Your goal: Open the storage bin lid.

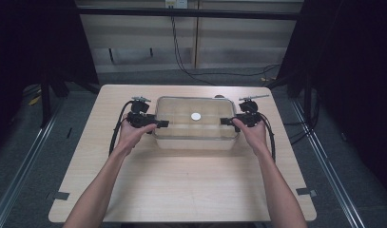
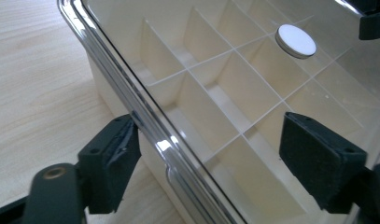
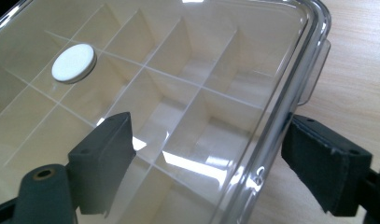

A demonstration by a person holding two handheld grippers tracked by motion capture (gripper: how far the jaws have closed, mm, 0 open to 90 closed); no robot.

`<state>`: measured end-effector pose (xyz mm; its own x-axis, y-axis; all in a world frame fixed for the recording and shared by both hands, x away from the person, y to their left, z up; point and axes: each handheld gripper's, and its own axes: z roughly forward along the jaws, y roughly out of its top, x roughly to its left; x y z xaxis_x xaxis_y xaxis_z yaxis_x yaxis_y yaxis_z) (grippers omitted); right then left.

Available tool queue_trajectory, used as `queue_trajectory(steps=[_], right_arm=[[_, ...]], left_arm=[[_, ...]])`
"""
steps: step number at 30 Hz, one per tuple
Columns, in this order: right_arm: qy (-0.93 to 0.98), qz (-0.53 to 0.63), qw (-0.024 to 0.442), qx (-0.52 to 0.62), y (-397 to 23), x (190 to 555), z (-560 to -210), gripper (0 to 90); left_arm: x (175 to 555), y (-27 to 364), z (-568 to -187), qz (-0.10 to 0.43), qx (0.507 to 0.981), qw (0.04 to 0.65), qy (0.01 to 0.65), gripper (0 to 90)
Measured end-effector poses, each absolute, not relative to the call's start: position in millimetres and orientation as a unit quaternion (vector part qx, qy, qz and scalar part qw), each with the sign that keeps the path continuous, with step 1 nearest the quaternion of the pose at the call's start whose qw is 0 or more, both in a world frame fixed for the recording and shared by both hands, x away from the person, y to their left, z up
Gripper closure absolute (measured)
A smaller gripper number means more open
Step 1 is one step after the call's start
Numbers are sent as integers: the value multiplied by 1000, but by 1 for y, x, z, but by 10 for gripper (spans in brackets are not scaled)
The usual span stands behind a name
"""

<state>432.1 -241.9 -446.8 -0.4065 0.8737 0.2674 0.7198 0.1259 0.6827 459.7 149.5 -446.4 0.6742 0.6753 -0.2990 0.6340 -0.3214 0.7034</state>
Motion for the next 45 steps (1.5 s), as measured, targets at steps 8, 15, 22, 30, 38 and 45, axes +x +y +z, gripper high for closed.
queue_trajectory(steps=[8,15,22,30,38,45], right_arm=[[738,387,95,544,-238,438,-450,125],[732,386,110,551,-235,437,-449,135],[729,383,141,550,-233,434,-445,171],[710,408,146,554,-240,430,-442,287],[686,441,127,565,-253,426,-441,444],[672,464,127,563,-260,422,-432,533]], left_arm=[[464,146,-449,14,810,421,408,165],[464,149,-448,14,805,425,414,216],[461,154,-447,23,798,441,410,279],[458,158,-445,30,792,451,410,353],[456,160,-443,34,788,459,408,395],[453,163,-434,49,789,463,401,457]])
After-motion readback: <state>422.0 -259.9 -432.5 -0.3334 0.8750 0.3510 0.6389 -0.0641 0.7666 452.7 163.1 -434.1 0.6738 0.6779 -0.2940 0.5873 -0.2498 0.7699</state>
